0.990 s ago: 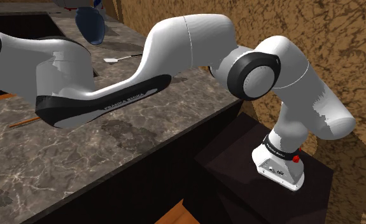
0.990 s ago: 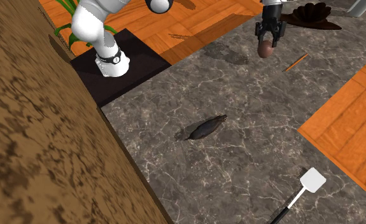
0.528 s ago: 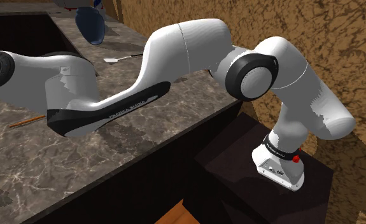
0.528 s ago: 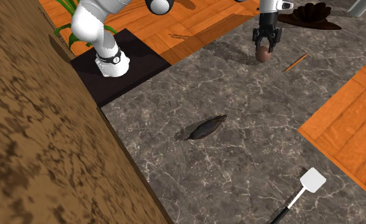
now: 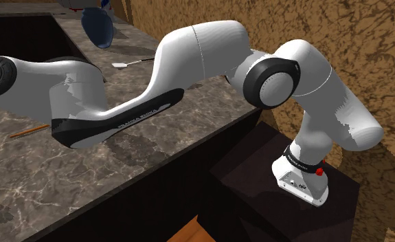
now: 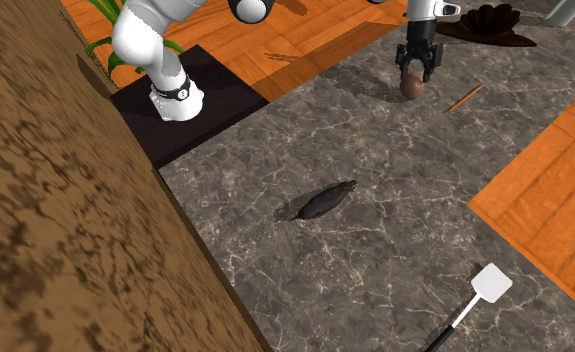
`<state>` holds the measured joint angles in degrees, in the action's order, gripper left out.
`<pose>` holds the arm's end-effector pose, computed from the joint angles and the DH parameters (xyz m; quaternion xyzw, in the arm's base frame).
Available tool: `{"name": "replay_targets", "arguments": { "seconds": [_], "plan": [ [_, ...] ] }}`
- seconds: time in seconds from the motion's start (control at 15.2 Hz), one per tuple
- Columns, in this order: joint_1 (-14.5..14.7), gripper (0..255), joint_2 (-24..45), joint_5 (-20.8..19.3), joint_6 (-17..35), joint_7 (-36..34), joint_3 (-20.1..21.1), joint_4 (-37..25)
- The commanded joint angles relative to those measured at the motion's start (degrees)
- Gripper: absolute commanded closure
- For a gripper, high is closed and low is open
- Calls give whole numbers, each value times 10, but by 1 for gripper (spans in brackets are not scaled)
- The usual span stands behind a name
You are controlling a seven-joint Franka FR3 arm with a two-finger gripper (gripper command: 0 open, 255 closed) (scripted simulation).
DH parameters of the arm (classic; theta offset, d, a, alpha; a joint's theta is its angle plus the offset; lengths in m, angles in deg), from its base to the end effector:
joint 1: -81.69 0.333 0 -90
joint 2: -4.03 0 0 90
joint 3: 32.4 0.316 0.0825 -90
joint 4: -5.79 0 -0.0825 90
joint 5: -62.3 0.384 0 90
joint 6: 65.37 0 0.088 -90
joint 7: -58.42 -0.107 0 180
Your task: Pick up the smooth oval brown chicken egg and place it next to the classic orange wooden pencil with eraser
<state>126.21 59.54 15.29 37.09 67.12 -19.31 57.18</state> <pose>0.5322 0.5817 0.3218 0.7675 0.5667 0.0913 0.2853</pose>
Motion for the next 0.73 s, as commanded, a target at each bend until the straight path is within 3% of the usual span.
{"name": "replay_targets", "arguments": {
  "seconds": [0.0, 0.26, 0.53, 0.66],
  "plan": [
    [0, 0, 0, 0, 0, 0, 0, 0],
    [0, 0, 0, 0, 0, 0, 0, 0],
    [26, 0, -12, 7, -52, 11, 5, -37],
    [26, 0, -12, 7, -52, 11, 5, -37]
  ]
}}
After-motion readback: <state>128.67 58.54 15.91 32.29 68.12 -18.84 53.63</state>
